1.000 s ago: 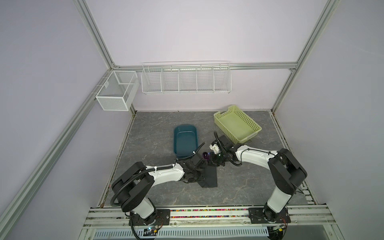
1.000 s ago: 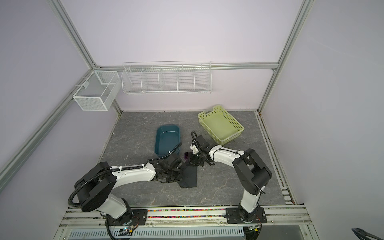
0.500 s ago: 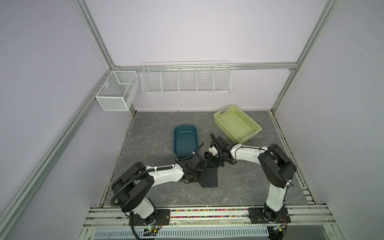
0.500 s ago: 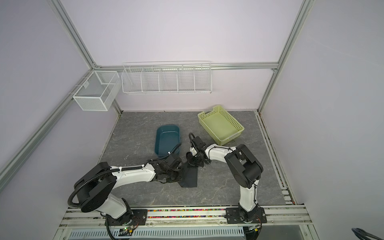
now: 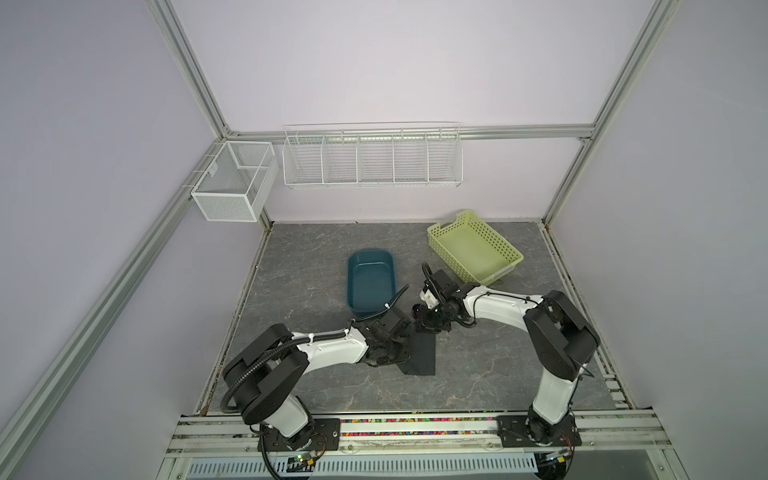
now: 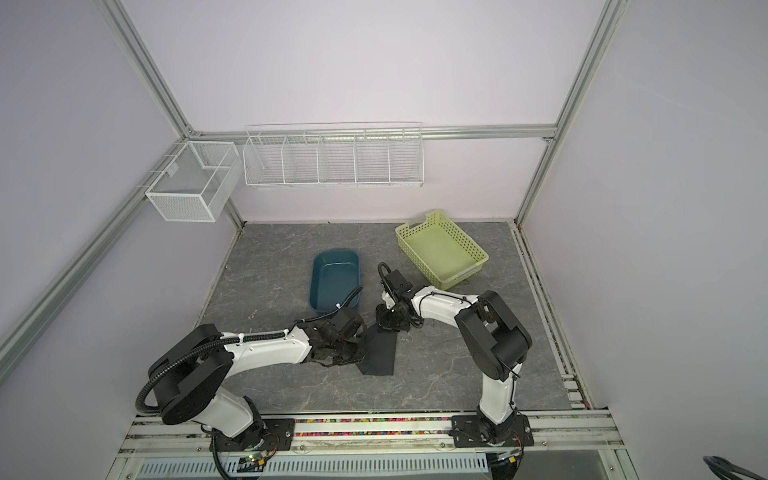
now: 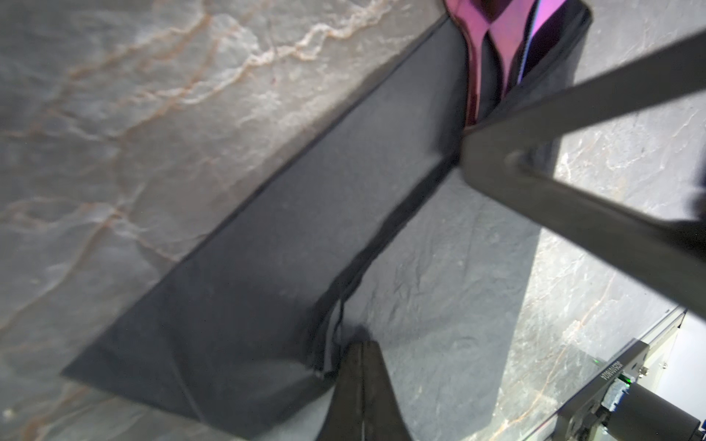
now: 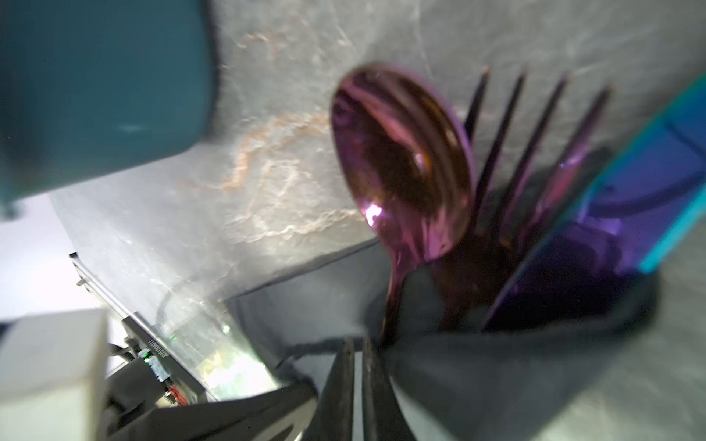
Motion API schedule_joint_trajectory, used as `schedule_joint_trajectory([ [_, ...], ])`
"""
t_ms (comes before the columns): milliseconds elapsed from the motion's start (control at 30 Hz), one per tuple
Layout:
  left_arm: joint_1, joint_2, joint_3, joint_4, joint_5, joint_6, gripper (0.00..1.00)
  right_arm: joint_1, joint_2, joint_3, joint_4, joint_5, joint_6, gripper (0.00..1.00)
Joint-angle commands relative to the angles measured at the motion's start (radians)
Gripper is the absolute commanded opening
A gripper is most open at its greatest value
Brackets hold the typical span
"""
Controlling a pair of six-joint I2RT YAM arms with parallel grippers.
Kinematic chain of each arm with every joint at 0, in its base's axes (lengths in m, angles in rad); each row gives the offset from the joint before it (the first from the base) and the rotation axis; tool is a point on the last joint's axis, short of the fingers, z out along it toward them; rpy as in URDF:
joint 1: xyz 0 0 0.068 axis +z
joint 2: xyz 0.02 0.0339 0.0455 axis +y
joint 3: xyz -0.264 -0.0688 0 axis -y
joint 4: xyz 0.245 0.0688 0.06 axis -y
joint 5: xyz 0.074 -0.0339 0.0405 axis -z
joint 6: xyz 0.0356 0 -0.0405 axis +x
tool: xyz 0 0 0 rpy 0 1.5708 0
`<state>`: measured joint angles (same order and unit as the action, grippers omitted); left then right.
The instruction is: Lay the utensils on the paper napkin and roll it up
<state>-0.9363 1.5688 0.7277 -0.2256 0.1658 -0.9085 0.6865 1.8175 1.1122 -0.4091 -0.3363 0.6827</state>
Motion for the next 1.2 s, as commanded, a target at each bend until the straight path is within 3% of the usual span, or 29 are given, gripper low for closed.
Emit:
schedule_joint_trajectory([
  [0,0.0,0.025,-0.033,-0.053,-0.015,-0.013,0.0,0.017,-0.061,-0.01,-0.02,-0.004,0.0,0.11],
  [300,-0.001,0.027,-0.034,-0.053,-0.017,-0.014,0.0,0.033,-0.062,-0.074,0.033,-0.049,0.028,0.1],
  [933,0.0,0.018,-0.034,-0.052,-0.014,-0.012,0.0,0.035,0.046,-0.097,0.055,-0.017,0.004,0.08],
  [1167,0.016,-0.086,-0.031,-0.072,-0.034,-0.004,0.02,0.036,0.051,-0.109,0.056,-0.017,-0.003,0.08],
])
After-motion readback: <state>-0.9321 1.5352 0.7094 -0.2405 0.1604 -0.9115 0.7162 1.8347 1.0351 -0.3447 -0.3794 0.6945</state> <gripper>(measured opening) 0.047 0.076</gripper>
